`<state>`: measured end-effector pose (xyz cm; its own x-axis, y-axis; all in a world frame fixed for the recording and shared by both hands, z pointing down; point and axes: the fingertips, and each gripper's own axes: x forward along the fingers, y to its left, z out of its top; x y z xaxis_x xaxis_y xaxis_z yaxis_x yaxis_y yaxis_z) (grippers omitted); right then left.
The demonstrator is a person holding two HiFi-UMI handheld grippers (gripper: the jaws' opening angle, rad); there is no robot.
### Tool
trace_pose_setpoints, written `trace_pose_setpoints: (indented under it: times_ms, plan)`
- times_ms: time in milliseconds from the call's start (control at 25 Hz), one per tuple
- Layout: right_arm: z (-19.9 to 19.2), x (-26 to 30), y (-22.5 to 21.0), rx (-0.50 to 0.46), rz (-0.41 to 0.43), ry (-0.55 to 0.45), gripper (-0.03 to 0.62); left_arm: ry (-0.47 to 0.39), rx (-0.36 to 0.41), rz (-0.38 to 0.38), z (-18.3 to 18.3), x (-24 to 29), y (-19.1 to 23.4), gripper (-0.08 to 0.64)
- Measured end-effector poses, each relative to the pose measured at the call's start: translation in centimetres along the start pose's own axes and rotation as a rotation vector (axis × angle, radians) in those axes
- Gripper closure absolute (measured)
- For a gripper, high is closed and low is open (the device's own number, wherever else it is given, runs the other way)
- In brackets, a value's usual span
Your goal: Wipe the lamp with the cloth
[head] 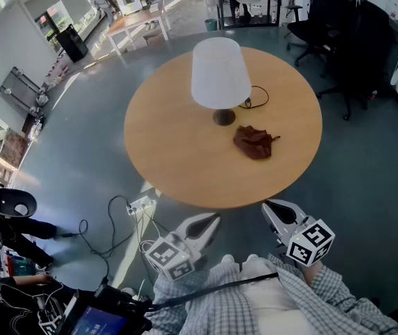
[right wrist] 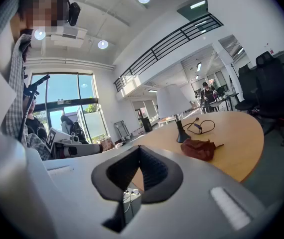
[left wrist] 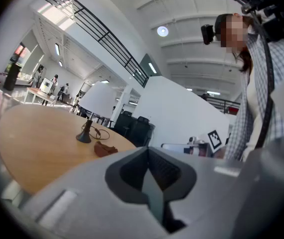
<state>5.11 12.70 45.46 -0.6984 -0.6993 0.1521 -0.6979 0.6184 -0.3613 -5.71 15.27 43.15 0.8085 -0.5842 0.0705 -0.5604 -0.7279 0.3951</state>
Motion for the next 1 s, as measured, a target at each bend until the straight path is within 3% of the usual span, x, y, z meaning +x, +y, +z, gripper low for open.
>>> trace_pose_setpoints:
  times_ms: [760,1000]
  plan:
    - [-0.9,1.0,1.8,-0.040,0.082,0.054,0.588,-0.003,0.012,-0.040,-0.8,0.1,-0.2,0.563]
    - [0.0,0.3,1.8,0.034,0.107,-0.002,0.588,0.000,0.010,-0.029,-0.9,0.1,-0.6,0.563]
